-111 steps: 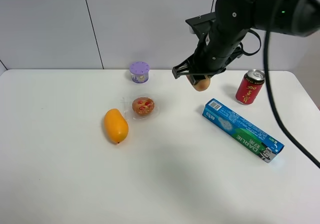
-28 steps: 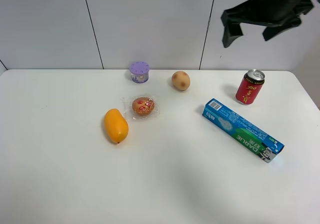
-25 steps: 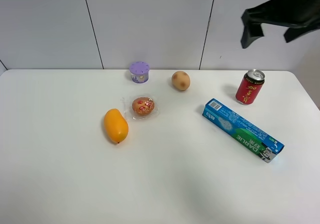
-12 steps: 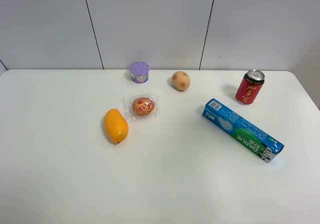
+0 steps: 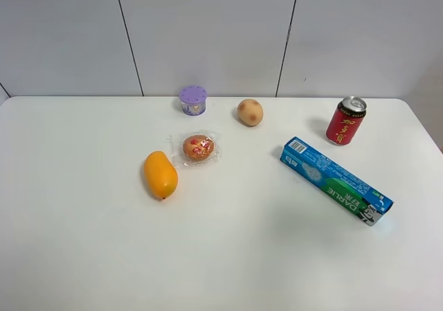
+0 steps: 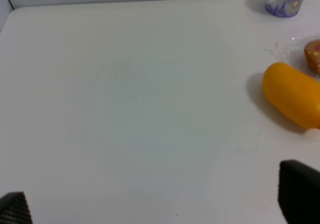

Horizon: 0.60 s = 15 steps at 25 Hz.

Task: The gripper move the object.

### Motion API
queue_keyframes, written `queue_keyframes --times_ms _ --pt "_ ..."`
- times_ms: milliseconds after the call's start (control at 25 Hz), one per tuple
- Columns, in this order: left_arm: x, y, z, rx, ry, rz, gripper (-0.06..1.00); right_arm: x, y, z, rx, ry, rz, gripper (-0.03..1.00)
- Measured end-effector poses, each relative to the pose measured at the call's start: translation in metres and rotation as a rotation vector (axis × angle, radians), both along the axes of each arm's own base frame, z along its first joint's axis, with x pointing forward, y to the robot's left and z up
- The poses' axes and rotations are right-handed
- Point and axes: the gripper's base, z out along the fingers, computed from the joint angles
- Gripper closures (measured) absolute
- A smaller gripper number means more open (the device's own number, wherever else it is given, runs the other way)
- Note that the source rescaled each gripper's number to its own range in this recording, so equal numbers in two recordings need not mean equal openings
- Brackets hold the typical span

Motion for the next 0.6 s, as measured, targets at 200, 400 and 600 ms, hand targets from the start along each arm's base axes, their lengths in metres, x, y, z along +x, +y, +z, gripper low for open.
queue_keyframes --times_ms 200,400,600 --pt "0.0 0.0 0.0 0.0 0.0 0.0 -0.06 -0.032 0.004 -0.025 0.043 -0.125 0.009 0.12" --pt "0.0 0.0 0.0 0.0 0.0 0.0 -0.06 -0.058 0.004 -0.042 0.007 -0.206 0.044 0.1" --pt "0.0 0.0 0.0 0.0 0.0 0.0 -0.06 -0.063 0.007 -0.055 0.01 -0.24 0.084 -0.01"
